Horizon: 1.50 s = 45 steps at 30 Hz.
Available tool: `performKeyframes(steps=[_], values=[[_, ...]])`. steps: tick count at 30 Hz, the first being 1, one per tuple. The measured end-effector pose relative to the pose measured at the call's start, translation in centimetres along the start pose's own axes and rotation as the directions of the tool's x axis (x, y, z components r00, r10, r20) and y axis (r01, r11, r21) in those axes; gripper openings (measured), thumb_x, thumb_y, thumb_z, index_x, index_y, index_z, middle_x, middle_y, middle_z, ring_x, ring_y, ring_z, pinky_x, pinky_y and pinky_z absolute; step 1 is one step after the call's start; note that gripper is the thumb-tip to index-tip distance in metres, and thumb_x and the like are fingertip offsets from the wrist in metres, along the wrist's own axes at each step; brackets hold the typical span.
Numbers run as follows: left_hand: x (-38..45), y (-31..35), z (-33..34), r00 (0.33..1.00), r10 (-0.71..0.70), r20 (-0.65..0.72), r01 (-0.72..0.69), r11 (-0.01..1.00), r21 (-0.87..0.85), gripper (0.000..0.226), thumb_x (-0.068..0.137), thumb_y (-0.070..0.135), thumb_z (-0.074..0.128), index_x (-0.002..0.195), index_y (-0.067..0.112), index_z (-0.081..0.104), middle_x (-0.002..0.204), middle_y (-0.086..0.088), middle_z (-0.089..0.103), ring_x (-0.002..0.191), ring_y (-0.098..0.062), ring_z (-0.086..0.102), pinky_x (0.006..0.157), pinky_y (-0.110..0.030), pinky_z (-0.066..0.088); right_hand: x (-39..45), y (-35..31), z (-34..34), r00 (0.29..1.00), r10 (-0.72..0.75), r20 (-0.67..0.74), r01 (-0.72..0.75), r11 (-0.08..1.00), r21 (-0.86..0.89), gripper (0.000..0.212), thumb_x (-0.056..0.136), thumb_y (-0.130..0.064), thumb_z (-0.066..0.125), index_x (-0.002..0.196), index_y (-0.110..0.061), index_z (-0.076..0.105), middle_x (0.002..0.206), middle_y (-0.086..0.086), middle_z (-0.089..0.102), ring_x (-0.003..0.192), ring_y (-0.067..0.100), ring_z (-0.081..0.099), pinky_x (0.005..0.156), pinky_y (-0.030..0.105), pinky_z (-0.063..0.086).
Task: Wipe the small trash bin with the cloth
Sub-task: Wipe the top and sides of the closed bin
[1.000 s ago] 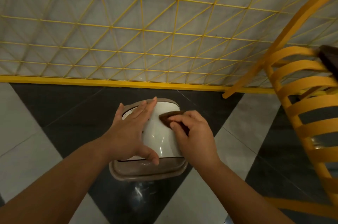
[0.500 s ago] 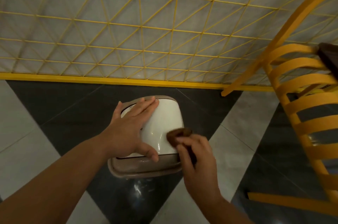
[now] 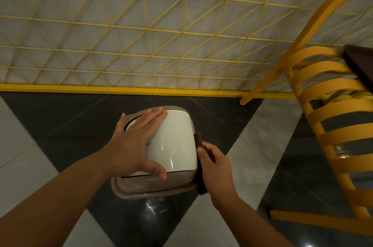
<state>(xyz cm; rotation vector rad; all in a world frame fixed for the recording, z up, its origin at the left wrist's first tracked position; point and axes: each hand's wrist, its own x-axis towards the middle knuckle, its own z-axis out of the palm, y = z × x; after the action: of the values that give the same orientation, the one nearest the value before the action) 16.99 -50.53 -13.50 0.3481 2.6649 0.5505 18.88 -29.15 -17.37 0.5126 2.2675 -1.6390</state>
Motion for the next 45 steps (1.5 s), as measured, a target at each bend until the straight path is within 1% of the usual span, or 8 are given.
performKeyframes(steps=[8, 14, 21, 28, 35, 39, 42, 45], values=[[0.2, 0.1, -0.1, 1.0, 0.002, 0.008, -0.002, 1.0, 0.015, 0.135, 0.035, 0.095, 0.048, 0.135, 0.049, -0.03, 0.133, 0.04, -0.04, 0.124, 0.018, -0.039, 0.112, -0.053, -0.019, -0.6, -3.4, 0.0, 0.909, -0.413, 0.052, 0.414, 0.884, -0.215, 0.019, 0.091, -0.025, 0.056, 0.104, -0.037, 0.063, 0.106, -0.019, 0.052, 0.099, -0.007, 0.049, 0.085, 0.006, 0.038], [0.1, 0.1, -0.1, 1.0, -0.007, -0.004, 0.007, 1.0, 0.012, 0.137, 0.032, 0.097, 0.045, 0.137, 0.049, -0.029, 0.137, 0.038, -0.038, 0.125, 0.018, -0.037, 0.113, -0.052, -0.019, 6.0, -1.5, 1.7, 0.995, -0.099, -0.015, 0.098, 0.994, -0.042, 0.024, 0.094, -0.031, 0.051, 0.115, -0.035, 0.061, 0.119, -0.005, 0.06, 0.105, 0.009, 0.056, 0.098, 0.038, 0.045], [-0.1, 0.0, -0.2, 1.0, -0.006, -0.024, 0.006, 1.0, 0.001, 0.138, 0.034, 0.096, 0.048, 0.139, 0.048, -0.026, 0.142, 0.036, -0.033, 0.128, 0.017, -0.032, 0.113, -0.049, -0.019, -0.4, 1.9, -0.3, 1.0, 0.004, 0.002, -0.004, 0.994, -0.113, 0.018, 0.095, -0.034, 0.048, 0.109, -0.04, 0.057, 0.119, -0.011, 0.054, 0.099, 0.0, 0.05, 0.094, 0.024, 0.04], [-0.1, 2.3, 0.8, 0.975, -0.113, -0.19, 0.099, 0.992, -0.081, 0.143, 0.031, 0.089, 0.059, 0.149, 0.039, -0.005, 0.157, 0.02, -0.003, 0.143, -0.002, -0.001, 0.114, -0.042, 0.0, -3.6, -2.0, -1.6, 0.86, -0.508, 0.053, 0.502, 0.82, -0.276, 0.028, 0.09, -0.032, 0.05, 0.114, -0.037, 0.063, 0.113, -0.02, 0.051, 0.108, -0.002, 0.047, 0.089, 0.01, 0.039], [1.0, 4.9, 1.0, 0.896, -0.339, -0.286, 0.251, 0.92, -0.301, 0.143, 0.036, 0.079, 0.072, 0.147, 0.043, -0.011, 0.156, 0.007, 0.008, 0.143, -0.02, 0.011, 0.113, -0.045, 0.009, 1.3, -3.5, -2.7, 0.809, -0.58, 0.093, 0.519, 0.63, -0.578, 0.031, 0.092, -0.032, 0.05, 0.12, -0.038, 0.059, 0.12, -0.01, 0.051, 0.105, 0.001, 0.036, 0.077, 0.007, 0.029], [0.5, 1.8, -1.1, 0.813, -0.524, -0.254, 0.327, 0.772, -0.546, 0.095, 0.062, 0.079, 0.052, 0.146, 0.047, 0.02, 0.153, 0.007, 0.027, 0.142, -0.021, 0.024, 0.114, -0.048, 0.011, 1.2, -2.8, -2.8, 0.818, -0.566, 0.101, 0.496, 0.606, -0.621, 0.035, 0.095, -0.031, 0.047, 0.13, -0.037, 0.052, 0.124, -0.01, 0.05, 0.108, 0.004, 0.038, 0.077, 0.007, 0.029], [-0.4, -0.1, -0.8, 0.828, -0.539, -0.156, 0.29, 0.65, -0.703, 0.048, 0.095, 0.047, 0.043, 0.141, 0.034, 0.043, 0.145, 0.008, 0.045, 0.136, -0.015, 0.037, 0.112, -0.035, 0.023, 0.8, -1.9, -2.4, 0.837, -0.544, 0.057, 0.46, 0.645, -0.61, 0.039, 0.096, -0.035, 0.041, 0.134, -0.036, 0.046, 0.127, -0.008, 0.048, 0.11, 0.006, 0.038, 0.077, 0.008, 0.029], [-1.5, 0.1, 0.1, 0.846, -0.514, -0.143, 0.302, 0.682, -0.666, 0.045, 0.1, 0.036, 0.037, 0.145, 0.031, 0.039, 0.15, 0.005, 0.039, 0.138, -0.016, 0.034, 0.109, -0.034, 0.026, 1.9, -2.2, -1.4, 0.857, -0.516, -0.005, 0.422, 0.707, -0.568, 0.037, 0.097, -0.034, 0.039, 0.133, -0.036, 0.047, 0.126, -0.004, 0.049, 0.107, 0.004, 0.036, 0.076, 0.014, 0.029]])
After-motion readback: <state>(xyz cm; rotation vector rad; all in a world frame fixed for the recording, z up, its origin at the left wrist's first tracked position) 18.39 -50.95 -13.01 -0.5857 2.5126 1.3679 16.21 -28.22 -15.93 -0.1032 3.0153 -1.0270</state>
